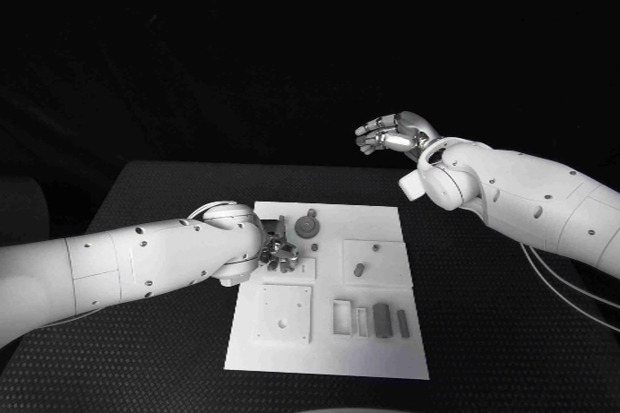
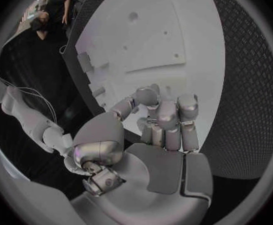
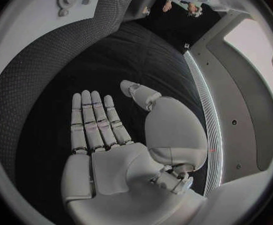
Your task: Assemble the parts on the task board
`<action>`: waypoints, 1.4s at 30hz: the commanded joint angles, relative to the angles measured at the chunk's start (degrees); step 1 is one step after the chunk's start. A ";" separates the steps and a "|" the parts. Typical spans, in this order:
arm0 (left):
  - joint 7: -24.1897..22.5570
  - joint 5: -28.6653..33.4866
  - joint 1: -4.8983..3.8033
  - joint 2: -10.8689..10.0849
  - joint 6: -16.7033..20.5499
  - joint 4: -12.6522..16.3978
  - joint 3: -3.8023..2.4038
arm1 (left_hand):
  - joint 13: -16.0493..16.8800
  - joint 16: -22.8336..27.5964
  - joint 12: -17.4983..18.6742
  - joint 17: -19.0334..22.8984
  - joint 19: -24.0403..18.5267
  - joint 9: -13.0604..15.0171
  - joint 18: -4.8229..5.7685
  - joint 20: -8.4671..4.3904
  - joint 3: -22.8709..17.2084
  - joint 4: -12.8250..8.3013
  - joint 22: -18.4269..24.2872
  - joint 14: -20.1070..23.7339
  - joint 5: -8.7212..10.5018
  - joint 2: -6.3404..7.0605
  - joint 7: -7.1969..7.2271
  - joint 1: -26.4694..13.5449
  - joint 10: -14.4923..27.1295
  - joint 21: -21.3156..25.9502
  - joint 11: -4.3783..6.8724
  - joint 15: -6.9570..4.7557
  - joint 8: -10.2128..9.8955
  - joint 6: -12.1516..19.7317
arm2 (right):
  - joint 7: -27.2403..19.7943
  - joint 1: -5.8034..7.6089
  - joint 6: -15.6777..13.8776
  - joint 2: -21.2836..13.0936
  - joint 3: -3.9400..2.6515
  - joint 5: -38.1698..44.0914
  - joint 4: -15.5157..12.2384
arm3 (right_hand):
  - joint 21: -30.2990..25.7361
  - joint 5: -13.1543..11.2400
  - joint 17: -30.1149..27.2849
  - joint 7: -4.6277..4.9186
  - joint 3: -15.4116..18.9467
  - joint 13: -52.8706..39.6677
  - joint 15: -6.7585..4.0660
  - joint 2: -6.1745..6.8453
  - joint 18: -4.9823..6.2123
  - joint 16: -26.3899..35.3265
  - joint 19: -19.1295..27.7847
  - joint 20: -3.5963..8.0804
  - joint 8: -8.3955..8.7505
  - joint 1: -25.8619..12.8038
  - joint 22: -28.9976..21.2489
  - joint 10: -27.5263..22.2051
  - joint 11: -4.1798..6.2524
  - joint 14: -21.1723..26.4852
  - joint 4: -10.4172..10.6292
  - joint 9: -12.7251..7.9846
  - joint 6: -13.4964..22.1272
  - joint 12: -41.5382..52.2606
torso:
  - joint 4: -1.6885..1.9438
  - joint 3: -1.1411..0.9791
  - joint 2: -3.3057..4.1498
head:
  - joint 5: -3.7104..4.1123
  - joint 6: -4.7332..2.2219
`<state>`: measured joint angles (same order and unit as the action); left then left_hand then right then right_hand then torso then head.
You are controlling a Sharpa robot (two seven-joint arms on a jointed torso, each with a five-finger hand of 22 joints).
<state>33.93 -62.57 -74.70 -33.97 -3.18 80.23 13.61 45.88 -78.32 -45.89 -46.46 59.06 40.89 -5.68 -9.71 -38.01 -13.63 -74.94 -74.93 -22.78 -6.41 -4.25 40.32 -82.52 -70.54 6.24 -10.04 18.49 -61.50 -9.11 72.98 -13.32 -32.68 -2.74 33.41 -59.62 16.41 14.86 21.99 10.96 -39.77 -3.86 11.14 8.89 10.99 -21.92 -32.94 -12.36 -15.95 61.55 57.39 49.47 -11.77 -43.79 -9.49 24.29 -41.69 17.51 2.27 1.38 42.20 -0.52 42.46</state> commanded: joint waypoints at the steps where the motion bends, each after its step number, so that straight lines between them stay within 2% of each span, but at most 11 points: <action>1: -0.19 -0.75 0.32 0.70 -1.45 -0.17 0.10 | -0.07 -0.19 -0.28 0.08 -0.21 0.09 -1.30 -5.39 -0.38 0.73 -0.62 -0.43 0.31 -0.44 4.67 -0.52 -0.07 -0.20 0.52 -2.41 0.20 -9.60 | -0.53 -0.02 0.93 0.16 0.00 0.02 0.01 | -0.26 0.26 -0.06 2.10 -0.04 -0.01 0.40 -0.57 -0.65 0.35 0.42 -0.06 -0.24 0.17 0.06 0.47 0.08 0.06 -0.37 -0.07 0.42 -0.36 | -0.05 -0.01 0.01 | -0.07 -0.01; 6: -0.08 -0.75 0.66 0.79 -1.82 -0.33 0.10 | -0.13 -0.25 -0.37 0.13 -0.23 0.10 -1.32 -5.39 -0.41 0.84 -0.61 -0.39 0.45 -0.51 4.68 -0.60 -0.04 -0.21 0.52 -2.42 0.23 -9.58 | -0.51 -0.02 0.92 0.09 0.01 0.02 0.05 | -0.28 0.28 -0.08 2.10 -0.04 -0.01 0.40 -0.58 -0.65 0.35 0.43 -0.06 -0.25 0.17 0.08 0.49 0.08 0.07 -0.39 -0.08 0.42 -0.39 | -0.04 0.00 0.03 | 0.00 0.03; 15: 0.01 -0.92 0.69 1.01 -2.94 -0.26 0.10 | -0.20 -0.31 -0.46 0.19 -0.24 0.11 -1.35 -5.41 -0.56 0.86 -0.60 -0.35 0.45 -0.62 4.70 -0.54 0.02 -0.23 0.54 -2.44 0.27 -9.55 | -0.52 -0.03 1.02 0.10 0.03 0.02 0.08 | -0.32 0.34 -0.11 2.10 -0.03 -0.01 0.41 -0.59 -0.65 0.35 0.43 -0.06 -0.26 0.15 0.11 0.51 0.08 0.08 -0.43 -0.10 0.42 -0.44 | -0.02 0.00 0.03 | 0.06 0.26; 18: -0.01 -1.53 0.70 0.88 -2.59 -0.32 0.10 | -0.40 -0.52 -0.70 0.35 -0.30 0.15 -1.39 -5.42 -0.90 0.67 -0.59 -0.27 -0.52 -0.71 4.72 -0.41 0.14 -0.29 0.56 -2.46 0.39 -9.51 | -0.53 -0.03 1.04 0.08 0.03 0.02 0.05 | -0.33 0.35 -0.12 2.10 -0.02 -0.01 0.41 -0.58 -0.66 0.35 0.43 -0.06 -0.26 0.14 0.12 0.52 0.08 0.08 -0.44 -0.11 0.42 -0.45 | 0.00 0.00 0.00 | 0.00 0.30; 24: -0.08 -1.75 0.70 0.56 -1.98 -0.39 0.09 | -0.47 -0.60 -0.79 0.41 -0.30 0.17 -1.40 -5.41 -0.97 0.68 -0.59 -0.25 -0.73 -0.81 4.73 -0.41 0.16 -0.32 0.58 -2.46 0.44 -9.52 | -0.52 -0.03 1.08 0.04 0.04 0.02 0.06 | -0.36 0.39 -0.14 2.09 0.00 -0.01 0.41 -0.58 -0.66 0.35 0.44 -0.06 -0.26 0.14 0.15 0.54 0.09 0.09 -0.47 -0.13 0.42 -0.49 | 0.06 0.00 0.00 | 0.08 0.31; 30: -0.17 -1.74 0.70 0.26 -2.27 -0.21 0.08 | -0.57 -0.79 -0.99 0.47 -0.32 0.21 -1.40 -5.40 -1.10 0.52 -0.59 -0.25 -1.13 -0.82 4.77 -0.36 0.17 -0.39 0.61 -2.46 0.56 -9.57 | -0.50 -0.07 1.19 0.05 0.04 0.02 0.09 | -0.38 0.41 -0.16 2.09 0.01 -0.01 0.41 -0.60 -0.66 0.35 0.45 -0.07 -0.26 0.13 0.17 0.56 0.09 0.11 -0.50 -0.14 0.43 -0.53 | -0.05 0.02 0.00 | 0.03 0.21; 42: -0.39 -1.09 0.70 -0.27 -2.93 -0.05 0.07 | -0.72 -1.08 -1.32 0.58 -0.33 0.26 -1.42 -5.40 -1.33 0.12 -0.59 -0.23 -1.58 -0.71 4.82 -0.14 0.19 -0.49 0.66 -2.48 0.73 -9.64 | -0.51 -0.21 1.23 0.11 0.05 0.02 0.17 | -0.44 0.44 -0.21 2.09 0.03 -0.01 0.43 -0.62 -0.67 0.36 0.47 -0.07 -0.26 0.10 0.22 0.60 0.09 0.13 -0.55 -0.18 0.43 -0.60 | 0.07 0.06 0.04 | 0.13 0.33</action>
<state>33.30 -63.95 -74.45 -34.12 -4.41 80.18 13.33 45.23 -79.17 -46.99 -45.96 59.06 41.15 -5.79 -9.69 -38.35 -13.93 -74.91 -74.93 -24.02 -6.54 -4.05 39.71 -82.51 -70.77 6.24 -10.04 18.91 -61.71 -9.10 72.84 -12.98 -32.63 -2.69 33.41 -59.51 16.17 15.09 21.84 10.96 -39.78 -3.86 11.13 8.89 10.99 -21.92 -32.94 -12.36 -15.95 61.55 57.51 49.67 -11.56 -43.80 -9.81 24.20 -41.69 17.29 2.31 1.42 42.21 -0.41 42.76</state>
